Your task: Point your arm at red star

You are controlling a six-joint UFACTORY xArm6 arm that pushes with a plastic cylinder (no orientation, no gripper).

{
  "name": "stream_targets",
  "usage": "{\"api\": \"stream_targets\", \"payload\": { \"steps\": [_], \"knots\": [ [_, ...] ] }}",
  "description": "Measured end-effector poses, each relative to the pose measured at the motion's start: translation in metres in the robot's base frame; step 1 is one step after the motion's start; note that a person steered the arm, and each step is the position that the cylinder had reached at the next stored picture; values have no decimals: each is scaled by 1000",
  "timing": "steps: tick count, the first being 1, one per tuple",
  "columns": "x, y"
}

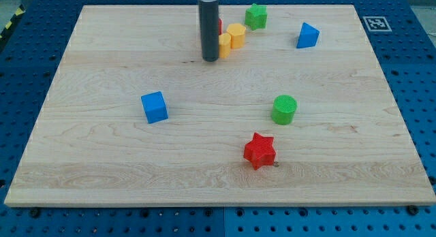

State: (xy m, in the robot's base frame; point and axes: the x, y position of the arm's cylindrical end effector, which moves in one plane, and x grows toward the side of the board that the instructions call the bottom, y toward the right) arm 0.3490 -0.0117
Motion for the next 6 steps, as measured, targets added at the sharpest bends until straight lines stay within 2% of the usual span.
{"api": "stream_targets", "payload": {
  "steps": [1,3,6],
  "knots": [
    [7,0],
    [106,0],
    [212,0]
  ]
}}
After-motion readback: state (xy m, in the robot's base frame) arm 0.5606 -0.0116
